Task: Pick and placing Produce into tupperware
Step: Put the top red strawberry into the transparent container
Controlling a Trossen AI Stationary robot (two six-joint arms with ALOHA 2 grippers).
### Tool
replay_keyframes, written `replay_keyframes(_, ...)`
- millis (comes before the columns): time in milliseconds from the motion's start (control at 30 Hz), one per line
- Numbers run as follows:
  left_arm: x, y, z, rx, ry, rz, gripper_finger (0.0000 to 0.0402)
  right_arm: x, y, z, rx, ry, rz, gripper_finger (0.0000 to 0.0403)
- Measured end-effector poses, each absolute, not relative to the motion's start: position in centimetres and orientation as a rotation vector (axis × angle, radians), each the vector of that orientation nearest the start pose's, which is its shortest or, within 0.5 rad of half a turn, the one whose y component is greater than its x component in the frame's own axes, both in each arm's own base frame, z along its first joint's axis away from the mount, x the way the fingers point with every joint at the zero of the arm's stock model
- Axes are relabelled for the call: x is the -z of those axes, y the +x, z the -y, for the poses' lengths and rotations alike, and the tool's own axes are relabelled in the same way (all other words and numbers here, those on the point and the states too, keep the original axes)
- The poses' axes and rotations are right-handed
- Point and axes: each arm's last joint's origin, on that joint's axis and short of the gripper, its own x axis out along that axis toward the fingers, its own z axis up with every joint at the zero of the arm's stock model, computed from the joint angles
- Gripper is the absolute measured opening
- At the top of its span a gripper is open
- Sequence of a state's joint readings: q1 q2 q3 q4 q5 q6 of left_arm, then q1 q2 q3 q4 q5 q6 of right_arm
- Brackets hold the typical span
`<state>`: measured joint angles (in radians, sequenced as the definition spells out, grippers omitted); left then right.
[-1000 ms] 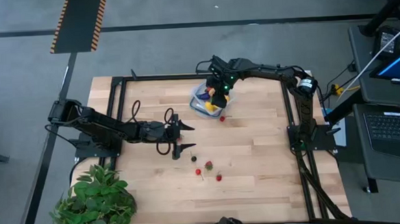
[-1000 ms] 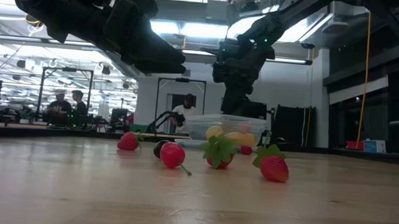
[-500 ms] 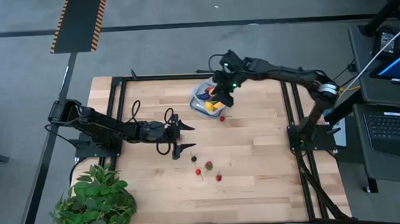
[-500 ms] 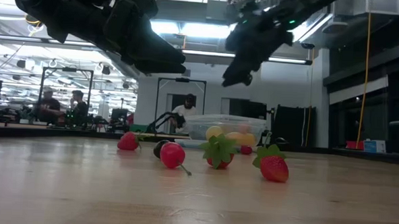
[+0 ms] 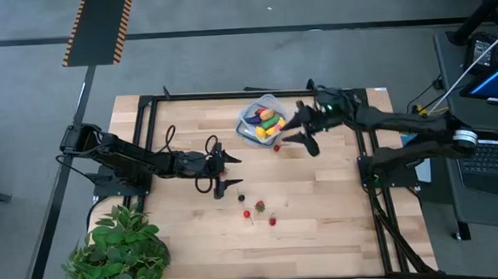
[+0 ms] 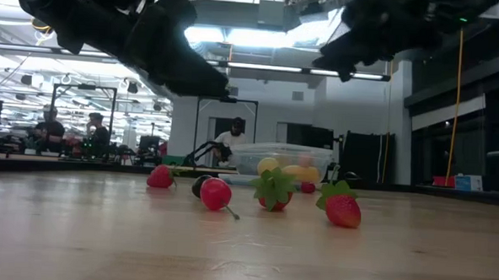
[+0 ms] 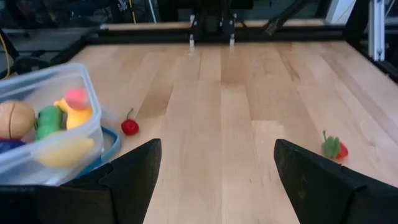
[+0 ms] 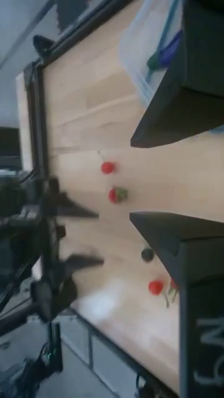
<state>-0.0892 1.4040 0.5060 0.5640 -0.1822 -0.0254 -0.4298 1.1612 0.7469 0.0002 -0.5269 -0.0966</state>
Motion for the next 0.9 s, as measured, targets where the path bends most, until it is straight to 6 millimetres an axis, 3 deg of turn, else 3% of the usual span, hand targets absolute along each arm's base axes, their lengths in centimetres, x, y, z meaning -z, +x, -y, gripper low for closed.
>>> replay_keyframes(167,-17.5,26.2,1.8,-0.107,-0.009,-0.422,0.0305,-24.7,21.0,7.0,-0.139,0.095,-0.248,0.0181)
replay_keyframes(367,-20.0,26.2,1.6,-0.173,-0.011,-0.657,0.0305,-23.3,19.4,5.7,-0.165,0.093,-0.145,0.0181)
replay_keyframes(533,-22.0,26.5,1.6,-0.214,-0.056,-0.823,0.0305,-22.1,19.1,5.1,-0.181,0.173,-0.172,0.0181)
replay_keyframes(900,-21.6,25.8,1.6,-0.282,-0.159,-0.967,0.0306,-21.3,19.6,4.9,-0.140,0.212,-0.219,0.0181)
